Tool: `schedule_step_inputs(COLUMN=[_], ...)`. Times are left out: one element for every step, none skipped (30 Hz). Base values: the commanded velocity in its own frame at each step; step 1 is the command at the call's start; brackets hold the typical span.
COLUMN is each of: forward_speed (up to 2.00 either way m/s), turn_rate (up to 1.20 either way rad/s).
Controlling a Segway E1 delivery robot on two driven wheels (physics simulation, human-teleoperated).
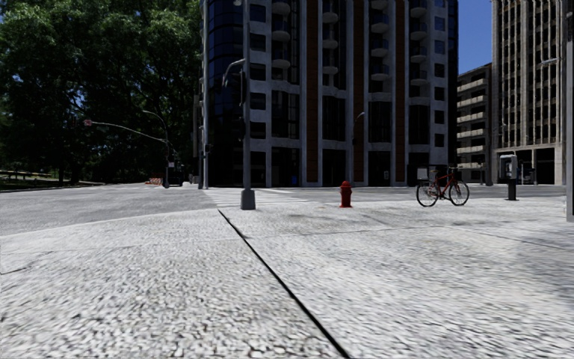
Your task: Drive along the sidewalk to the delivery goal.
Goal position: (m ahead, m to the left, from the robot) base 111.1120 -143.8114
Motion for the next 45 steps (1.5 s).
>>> schedule_step_inputs(forward_speed=[2.0, 2.0, 2.0, 2.0, 2.0, 2.0, 2.0, 2.0, 2.0, 2.0, 2.0, 2.0, 2.0, 2.0, 2.0, 2.0, 2.0, 2.0, 2.0, 2.0, 2.0, 2.0, 2.0, 2.0, 2.0, 2.0, 2.0, 2.0, 2.0, 2.0, 2.0, 2.0, 2.0, 2.0, 2.0, 2.0, 2.0, 2.0, 2.0, 2.0, 2.0, 2.0, 2.0, 2.0, 2.0], turn_rate=[0.0, 0.0, 0.0, 0.0, 0.0, 0.0, 0.0, 0.0, 0.0, 0.0, 0.0, 0.0, 0.0, 0.0, 0.0, 0.0, 0.0, 0.0, 0.0, 0.0, 0.0, 0.0, 0.0, 0.0, 0.0, 0.0, 0.0, 0.0, 0.0, 0.0, 0.0, 0.0, 0.0, 0.0, 0.0, 0.0, 0.0, 0.0, 0.0, 0.0, 0.0, 0.0, 0.0, 0.0, 0.0])
